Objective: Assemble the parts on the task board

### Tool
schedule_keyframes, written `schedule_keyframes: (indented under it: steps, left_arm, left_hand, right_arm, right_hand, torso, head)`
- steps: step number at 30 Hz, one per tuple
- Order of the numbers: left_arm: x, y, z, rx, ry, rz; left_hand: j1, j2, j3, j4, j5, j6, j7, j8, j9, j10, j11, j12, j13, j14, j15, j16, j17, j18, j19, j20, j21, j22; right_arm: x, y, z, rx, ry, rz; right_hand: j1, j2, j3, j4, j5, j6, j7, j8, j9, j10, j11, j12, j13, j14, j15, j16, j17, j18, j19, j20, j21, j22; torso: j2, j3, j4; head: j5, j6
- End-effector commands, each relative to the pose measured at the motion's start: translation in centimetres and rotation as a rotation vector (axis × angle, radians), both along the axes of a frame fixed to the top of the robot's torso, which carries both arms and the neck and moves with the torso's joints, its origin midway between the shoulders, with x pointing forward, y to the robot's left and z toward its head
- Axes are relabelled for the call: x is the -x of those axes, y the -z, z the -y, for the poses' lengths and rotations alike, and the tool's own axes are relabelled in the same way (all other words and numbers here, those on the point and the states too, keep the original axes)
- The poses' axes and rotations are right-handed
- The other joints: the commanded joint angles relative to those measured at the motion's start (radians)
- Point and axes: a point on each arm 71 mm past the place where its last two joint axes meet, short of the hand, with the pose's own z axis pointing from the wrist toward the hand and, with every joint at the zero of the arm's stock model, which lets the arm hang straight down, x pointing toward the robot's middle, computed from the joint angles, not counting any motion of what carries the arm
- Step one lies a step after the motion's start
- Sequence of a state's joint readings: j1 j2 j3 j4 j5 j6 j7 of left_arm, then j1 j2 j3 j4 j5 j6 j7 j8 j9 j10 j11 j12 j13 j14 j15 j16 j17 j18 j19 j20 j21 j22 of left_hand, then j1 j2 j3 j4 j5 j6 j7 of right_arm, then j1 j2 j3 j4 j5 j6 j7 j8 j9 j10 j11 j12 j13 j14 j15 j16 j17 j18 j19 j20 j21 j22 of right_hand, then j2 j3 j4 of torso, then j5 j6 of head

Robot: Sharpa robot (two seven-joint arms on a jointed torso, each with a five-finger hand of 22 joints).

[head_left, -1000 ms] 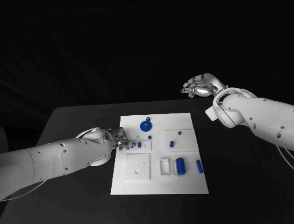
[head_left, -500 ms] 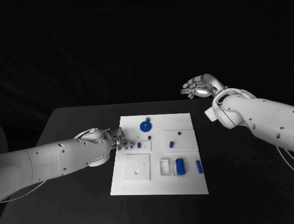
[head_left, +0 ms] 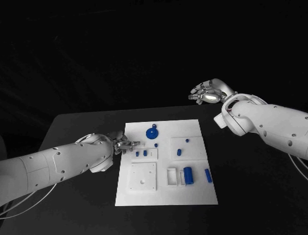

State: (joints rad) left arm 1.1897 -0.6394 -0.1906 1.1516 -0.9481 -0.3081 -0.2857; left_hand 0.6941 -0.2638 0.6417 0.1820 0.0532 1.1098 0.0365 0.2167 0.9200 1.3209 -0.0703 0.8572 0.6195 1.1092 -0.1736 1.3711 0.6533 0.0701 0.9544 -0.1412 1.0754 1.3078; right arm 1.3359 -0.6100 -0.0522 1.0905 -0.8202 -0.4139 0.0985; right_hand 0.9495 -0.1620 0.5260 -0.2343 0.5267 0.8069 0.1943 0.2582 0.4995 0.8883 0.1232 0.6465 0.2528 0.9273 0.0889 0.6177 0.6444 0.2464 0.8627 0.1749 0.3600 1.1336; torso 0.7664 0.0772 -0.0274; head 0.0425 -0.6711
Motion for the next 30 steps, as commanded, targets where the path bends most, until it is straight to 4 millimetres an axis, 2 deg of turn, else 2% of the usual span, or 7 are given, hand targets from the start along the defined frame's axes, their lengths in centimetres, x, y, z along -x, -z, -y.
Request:
schedule_keyframes:
  steps: [1, 4, 7, 11, 13, 19, 30]
  left_arm:
    - [-0.6, -0.9, 0.1, 0.165, -0.025, 0.059]
    - [-1.2, -1.9, 0.2, 0.212, 0.005, 0.120]
    - [-1.5, -2.6, 0.7, 0.247, 0.041, 0.184]
    - [-1.6, -3.4, 2.1, 0.238, 0.146, 0.267]
    - [-1.5, -3.7, 3.2, 0.210, 0.224, 0.303]
    - [-1.5, -4.0, 5.9, 0.114, 0.428, 0.340]
    - [-2.1, -4.2, 9.1, -0.043, 0.541, 0.430]
  left_hand:
    - [0.057, 0.057, -0.024, -0.053, 0.002, -0.047, 0.022, -0.021, -0.005, -0.059, 0.016, -0.033, -0.014, -0.046, 0.018, -0.033, -0.014, 0.005, -0.044, -0.101, -0.028, 0.000]
    - [0.235, 0.134, -0.004, -0.236, 0.116, -0.089, 0.040, -0.039, -0.012, -0.121, 0.040, -0.083, -0.040, -0.097, 0.049, -0.083, -0.040, -0.006, -0.092, -0.077, -0.064, -0.010]
    - [0.347, 0.159, -0.016, -0.404, 0.109, -0.099, 0.066, -0.046, -0.029, -0.173, 0.068, -0.171, -0.098, -0.118, 0.077, -0.128, -0.068, -0.026, -0.114, -0.051, -0.108, -0.030]
    - [0.375, 0.158, -0.009, -0.435, 0.101, -0.110, 0.073, -0.054, -0.039, -0.194, 0.079, -0.213, -0.124, -0.115, 0.082, -0.131, -0.072, -0.024, -0.110, -0.049, -0.113, -0.033]
    - [0.443, 0.133, 0.003, -0.469, 0.071, -0.132, 0.090, -0.073, -0.072, -0.208, 0.110, -0.346, -0.204, -0.113, 0.108, -0.137, -0.077, -0.013, -0.106, -0.024, -0.120, -0.032]
    - [0.448, 0.090, -0.028, -0.463, 0.013, -0.170, 0.081, -0.101, -0.116, -0.266, 0.154, -0.519, -0.289, -0.112, 0.148, -0.146, -0.085, 0.009, -0.102, 0.012, -0.129, -0.028]
    - [0.486, 0.100, -0.062, -0.469, 0.031, -0.159, 0.079, -0.102, -0.158, -0.263, 0.157, -0.629, -0.342, -0.065, 0.148, -0.121, -0.078, 0.036, -0.065, 0.016, -0.112, -0.014]
  right_arm:
    - [0.0, 0.1, -0.1, 0.001, -0.013, -0.006]
    - [0.0, 0.1, 0.0, 0.001, -0.013, -0.008]
    - [0.0, 0.1, 0.0, 0.001, -0.014, -0.011]
    - [0.0, 0.2, 0.1, 0.004, -0.014, -0.013]
    - [0.0, 0.3, 0.1, 0.004, -0.013, -0.015]
    - [0.0, 0.4, -0.1, 0.003, -0.016, -0.017]
    - [0.0, 0.4, -0.3, 0.002, -0.020, -0.017]
  right_hand:
    - [0.003, 0.006, -0.003, 0.003, 0.004, -0.002, 0.007, 0.007, -0.001, 0.006, -0.001, 0.005, -0.002, 0.007, 0.001, -0.007, 0.001, 0.015, 0.002, 0.004, -0.004, 0.001]
    - [0.003, 0.006, -0.003, 0.003, 0.004, -0.002, 0.007, 0.007, -0.001, 0.006, -0.001, 0.005, -0.002, 0.007, 0.001, -0.007, 0.001, 0.015, 0.002, 0.004, -0.004, 0.001]
    - [0.004, 0.006, -0.003, 0.003, 0.004, -0.002, 0.007, 0.007, -0.001, 0.006, -0.001, 0.005, -0.002, 0.007, 0.001, -0.007, 0.001, 0.015, 0.002, 0.004, -0.005, 0.001]
    - [0.004, 0.006, -0.003, 0.003, 0.004, -0.002, 0.007, 0.007, -0.001, 0.006, -0.001, 0.005, -0.002, 0.007, 0.001, -0.007, 0.001, 0.015, 0.002, 0.004, -0.005, 0.001]
    - [0.004, 0.006, -0.003, 0.003, 0.004, -0.002, 0.007, 0.007, -0.001, 0.006, -0.001, 0.005, -0.002, 0.007, 0.001, -0.007, 0.001, 0.015, 0.002, 0.004, -0.005, 0.001]
    - [0.004, 0.007, -0.003, 0.003, 0.004, -0.002, 0.007, 0.007, -0.001, 0.006, -0.001, 0.005, -0.002, 0.007, 0.001, -0.007, 0.001, 0.015, 0.003, 0.004, -0.005, 0.002]
    - [0.003, 0.007, -0.003, 0.004, 0.003, -0.001, 0.007, 0.007, -0.002, 0.006, -0.001, 0.006, -0.003, 0.007, 0.001, -0.007, 0.002, 0.015, 0.003, 0.004, -0.005, 0.002]
  torso:
    - [0.000, 0.0012, 0.0006]
    - [0.000, 0.0014, 0.0001]
    - [0.000, 0.0010, -0.0008]
    - [0.000, 0.0005, -0.0007]
    - [0.001, 0.0003, -0.0009]
    - [0.001, 0.0005, -0.0002]
    - [0.001, 0.0007, 0.0007]
  head:
    - [-0.001, 0.005]
    - [-0.001, 0.008]
    - [0.000, 0.014]
    - [-0.003, 0.021]
    - [-0.004, 0.024]
    - [-0.004, 0.033]
    - [-0.006, 0.041]
